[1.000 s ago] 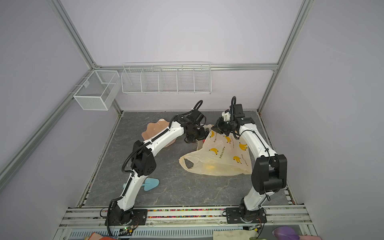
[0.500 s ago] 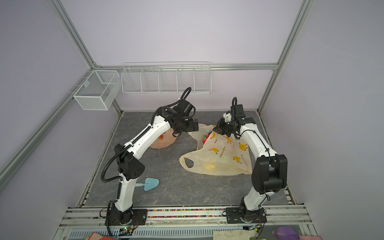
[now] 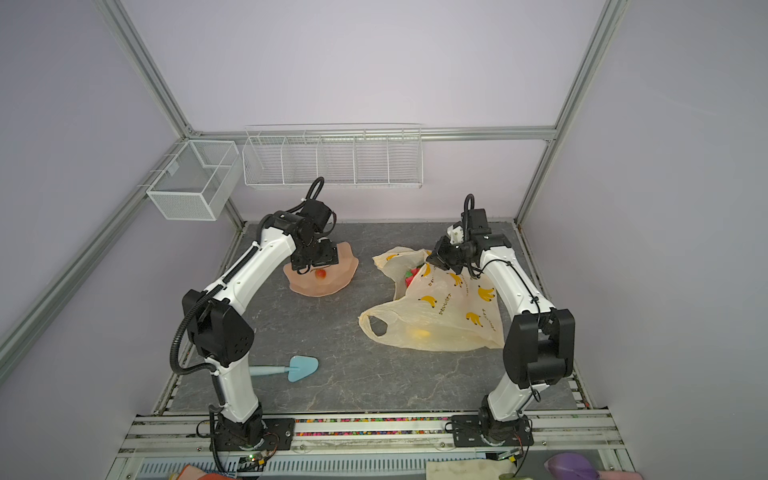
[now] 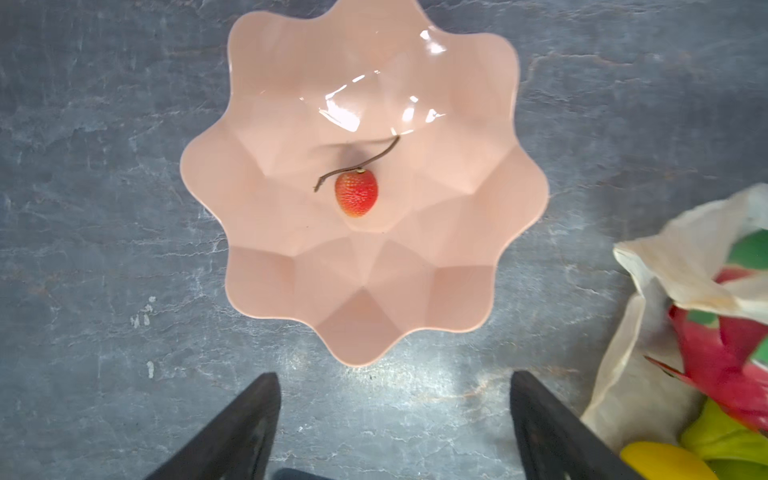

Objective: Place the fruits into the plastic bag
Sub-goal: 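Move the empty left gripper back above the pink bowl, then lower the left gripper and grasp the small strawberry in the bowl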

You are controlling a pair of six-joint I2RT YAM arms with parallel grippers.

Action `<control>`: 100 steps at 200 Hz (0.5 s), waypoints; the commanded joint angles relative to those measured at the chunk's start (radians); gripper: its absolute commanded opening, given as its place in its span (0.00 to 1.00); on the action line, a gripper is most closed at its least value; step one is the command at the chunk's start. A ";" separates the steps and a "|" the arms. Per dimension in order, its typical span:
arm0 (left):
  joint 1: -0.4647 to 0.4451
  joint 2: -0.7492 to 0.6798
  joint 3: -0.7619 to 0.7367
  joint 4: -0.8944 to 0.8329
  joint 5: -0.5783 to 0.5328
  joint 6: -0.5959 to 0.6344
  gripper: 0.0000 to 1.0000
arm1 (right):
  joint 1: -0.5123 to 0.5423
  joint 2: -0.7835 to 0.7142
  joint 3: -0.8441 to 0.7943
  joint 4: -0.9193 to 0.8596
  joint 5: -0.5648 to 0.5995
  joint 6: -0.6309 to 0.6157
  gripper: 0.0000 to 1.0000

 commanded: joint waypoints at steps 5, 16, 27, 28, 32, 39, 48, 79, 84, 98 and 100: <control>0.029 0.045 -0.017 0.027 0.023 0.072 0.75 | -0.002 -0.007 0.020 -0.024 0.015 -0.011 0.07; 0.046 0.063 -0.027 0.047 0.038 0.070 0.71 | -0.002 -0.007 0.020 -0.026 0.016 -0.010 0.07; 0.060 0.077 -0.043 0.071 0.060 0.061 0.68 | -0.001 -0.007 0.022 -0.028 0.019 -0.012 0.07; 0.061 0.078 -0.045 0.074 0.063 0.059 0.68 | -0.002 -0.007 0.022 -0.029 0.020 -0.012 0.07; 0.066 0.081 -0.054 0.083 0.066 0.054 0.67 | -0.002 -0.007 0.023 -0.030 0.021 -0.012 0.07; 0.074 0.086 -0.069 0.105 0.077 0.043 0.66 | -0.002 -0.008 0.025 -0.032 0.021 -0.014 0.07; 0.085 0.093 -0.086 0.127 0.086 0.032 0.64 | -0.002 -0.008 0.024 -0.035 0.023 -0.015 0.07; 0.099 0.134 -0.118 0.181 0.090 0.015 0.62 | -0.002 -0.004 0.033 -0.039 0.025 -0.018 0.07; 0.099 0.138 -0.120 0.190 0.093 0.015 0.62 | -0.002 -0.003 0.036 -0.039 0.025 -0.018 0.07; 0.100 0.154 -0.121 0.207 0.096 0.015 0.62 | -0.002 0.000 0.041 -0.044 0.026 -0.019 0.07; 0.100 0.156 -0.121 0.209 0.094 0.015 0.62 | -0.002 0.001 0.042 -0.046 0.026 -0.020 0.06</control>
